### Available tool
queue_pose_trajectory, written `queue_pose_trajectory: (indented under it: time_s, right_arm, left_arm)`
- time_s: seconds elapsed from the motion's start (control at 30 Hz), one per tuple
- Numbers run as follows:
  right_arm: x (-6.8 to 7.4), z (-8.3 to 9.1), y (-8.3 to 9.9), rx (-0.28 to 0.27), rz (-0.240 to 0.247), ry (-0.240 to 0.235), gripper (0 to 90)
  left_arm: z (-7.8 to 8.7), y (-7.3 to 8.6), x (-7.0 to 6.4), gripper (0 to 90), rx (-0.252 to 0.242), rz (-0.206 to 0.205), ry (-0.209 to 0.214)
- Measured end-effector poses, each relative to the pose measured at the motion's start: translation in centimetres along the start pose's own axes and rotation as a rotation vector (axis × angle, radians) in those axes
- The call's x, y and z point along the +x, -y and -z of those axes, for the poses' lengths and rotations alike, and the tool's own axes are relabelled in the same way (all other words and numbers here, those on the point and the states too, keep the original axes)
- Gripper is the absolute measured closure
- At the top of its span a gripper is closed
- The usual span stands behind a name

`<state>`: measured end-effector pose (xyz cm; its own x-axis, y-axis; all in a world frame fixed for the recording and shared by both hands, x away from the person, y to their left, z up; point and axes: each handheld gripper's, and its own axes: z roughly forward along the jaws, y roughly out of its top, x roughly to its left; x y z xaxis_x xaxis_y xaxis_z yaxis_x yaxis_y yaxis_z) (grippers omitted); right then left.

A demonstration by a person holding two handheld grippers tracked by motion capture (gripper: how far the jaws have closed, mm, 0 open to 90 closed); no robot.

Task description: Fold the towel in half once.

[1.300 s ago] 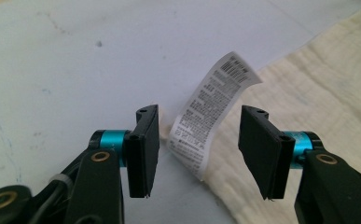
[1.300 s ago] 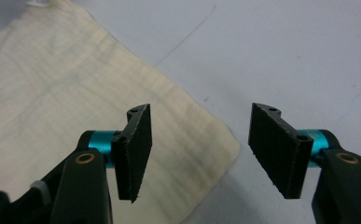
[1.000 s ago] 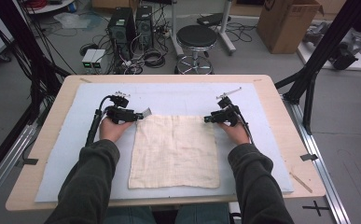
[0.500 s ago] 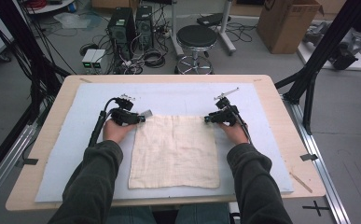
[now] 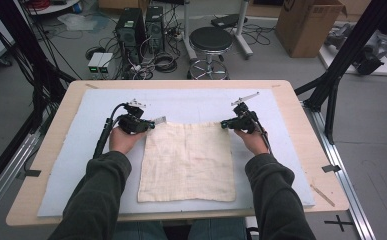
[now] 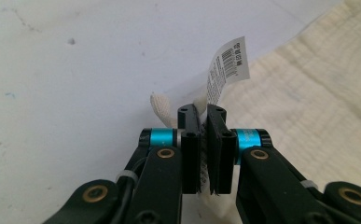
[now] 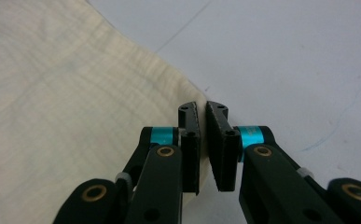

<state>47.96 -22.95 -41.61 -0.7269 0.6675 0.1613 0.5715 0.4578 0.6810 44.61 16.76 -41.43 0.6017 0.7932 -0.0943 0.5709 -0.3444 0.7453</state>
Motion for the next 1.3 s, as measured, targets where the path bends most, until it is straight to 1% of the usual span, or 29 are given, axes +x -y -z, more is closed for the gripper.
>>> queue_pose_trajectory:
  time_s: [0.1,0.23,0.33,0.37,0.4,0.47,0.5,0.6,0.67,0.73,0.83,0.87,0.97,1.03,1.13,1.17,1.23,1.3]
  right_arm:
    - [0.4,1.0,-0.1,-0.022,0.005,-0.009,84.0]
    - [0.8,2.4,-0.3,-0.063,0.024,-0.023,84.0]
    - [1.1,3.3,-0.3,-0.079,0.032,-0.037,84.0]
    - [1.2,3.5,-0.2,-0.090,0.037,-0.039,83.9]
    - [1.3,3.8,-0.2,-0.096,0.036,-0.045,83.9]
    - [1.6,4.1,-0.2,-0.117,0.045,-0.055,83.9]
    - [1.8,4.3,-0.2,-0.120,0.049,-0.059,84.0]
    - [2.2,4.8,-0.1,-0.134,0.065,-0.069,83.9]
    - [2.3,5.0,0.0,-0.141,0.068,-0.087,83.9]
    - [2.5,5.4,0.1,-0.140,0.067,-0.094,83.9]
    - [2.8,6.0,0.3,-0.161,0.072,-0.107,83.9]
    - [2.9,6.1,0.4,-0.166,0.071,-0.113,83.9]
    - [3.4,6.3,0.8,-0.161,0.079,-0.126,83.9]
    - [3.7,6.5,1.3,-0.162,0.081,-0.134,83.9]
    - [4.4,6.7,1.7,-0.146,0.087,-0.142,83.9]
    - [4.6,6.9,1.8,-0.156,0.096,-0.144,83.9]
    - [5.1,7.1,2.0,-0.154,0.108,-0.149,83.9]
    - [5.5,7.4,2.3,-0.147,0.114,-0.155,83.9]
  left_arm:
    - [0.7,-0.2,-0.5,84.8,-0.003,-0.040,0.001]
    - [1.7,-0.2,-1.1,84.7,-0.030,-0.071,0.014]
    - [2.4,-0.3,-1.6,84.7,-0.029,-0.101,0.019]
    - [2.7,-0.3,-1.8,84.7,-0.030,-0.114,0.018]
    - [2.9,-0.4,-2.0,84.7,-0.041,-0.120,0.023]
    - [3.5,-0.5,-2.3,84.7,-0.054,-0.146,0.023]
    - [3.8,-0.5,-2.4,84.7,-0.062,-0.151,0.030]
    - [4.5,-0.5,-2.6,84.7,-0.068,-0.176,0.030]
    - [5.0,-0.3,-2.8,84.7,-0.082,-0.191,0.033]
    - [5.5,0.1,-2.9,84.8,-0.087,-0.202,0.035]
    - [5.9,1.0,-3.3,84.7,-0.072,-0.240,0.033]
    - [6.0,1.3,-3.4,84.8,-0.065,-0.247,0.035]
    - [6.5,2.2,-3.8,84.7,-0.076,-0.258,0.039]
    - [6.8,2.7,-4.1,84.6,-0.079,-0.275,0.040]
    - [7.2,3.4,-4.9,84.5,-0.076,-0.309,0.047]
    - [7.3,3.7,-5.2,84.5,-0.080,-0.313,0.052]
    - [7.5,4.3,-5.8,84.5,-0.071,-0.339,0.057]
    - [7.8,4.8,-6.5,84.4,-0.065,-0.379,0.055]
